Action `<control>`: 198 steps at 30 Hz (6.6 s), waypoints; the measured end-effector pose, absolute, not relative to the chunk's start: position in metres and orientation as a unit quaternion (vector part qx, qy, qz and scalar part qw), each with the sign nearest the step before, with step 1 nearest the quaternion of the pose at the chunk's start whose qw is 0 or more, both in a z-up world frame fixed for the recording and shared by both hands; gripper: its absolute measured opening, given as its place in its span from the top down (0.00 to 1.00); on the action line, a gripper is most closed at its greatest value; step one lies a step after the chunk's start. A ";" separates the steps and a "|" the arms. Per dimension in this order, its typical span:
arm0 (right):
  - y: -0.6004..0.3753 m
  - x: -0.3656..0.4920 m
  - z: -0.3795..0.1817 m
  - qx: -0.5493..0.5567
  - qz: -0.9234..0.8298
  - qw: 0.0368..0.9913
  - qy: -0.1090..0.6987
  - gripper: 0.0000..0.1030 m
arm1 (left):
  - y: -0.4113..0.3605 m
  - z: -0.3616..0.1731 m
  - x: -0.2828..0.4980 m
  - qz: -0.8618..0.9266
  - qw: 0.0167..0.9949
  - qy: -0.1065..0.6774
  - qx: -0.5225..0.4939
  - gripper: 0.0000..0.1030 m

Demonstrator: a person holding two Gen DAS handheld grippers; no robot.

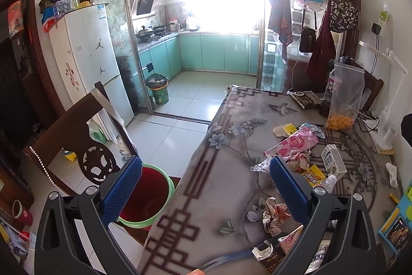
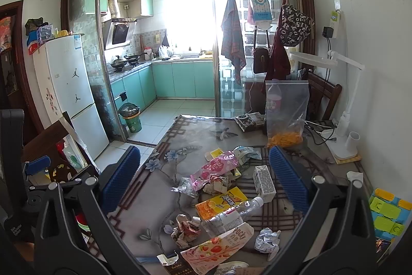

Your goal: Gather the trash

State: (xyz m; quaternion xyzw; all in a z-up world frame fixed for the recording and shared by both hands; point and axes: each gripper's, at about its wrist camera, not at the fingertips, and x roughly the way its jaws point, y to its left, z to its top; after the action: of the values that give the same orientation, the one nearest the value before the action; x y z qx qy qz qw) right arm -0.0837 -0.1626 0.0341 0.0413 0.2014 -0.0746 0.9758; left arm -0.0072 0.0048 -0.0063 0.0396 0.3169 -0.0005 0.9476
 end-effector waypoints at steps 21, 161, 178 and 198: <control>-0.161 -0.080 0.034 0.040 -0.077 0.976 0.201 0.04 | 0.017 -0.006 -0.004 0.000 0.948 0.315 0.036 0.07; 0.013 0.122 -0.119 0.205 0.127 0.853 0.463 0.41 | 0.248 -0.158 0.143 -0.109 0.878 0.466 -0.019 1.00; 0.087 0.174 -0.152 0.164 0.161 0.845 0.484 0.40 | 0.304 -0.199 0.175 -0.058 0.859 0.505 -0.064 1.00; 0.045 0.138 -0.120 0.165 0.122 0.864 0.460 0.22 | 0.283 -0.174 0.167 -0.083 0.871 0.481 -0.062 0.45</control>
State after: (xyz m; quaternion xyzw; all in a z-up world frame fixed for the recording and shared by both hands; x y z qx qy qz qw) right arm 0.1376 0.0447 -0.1201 0.1649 0.4598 0.1219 0.8640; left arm 0.1674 0.2830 -0.1742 -0.0615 0.4809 -0.0826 0.8707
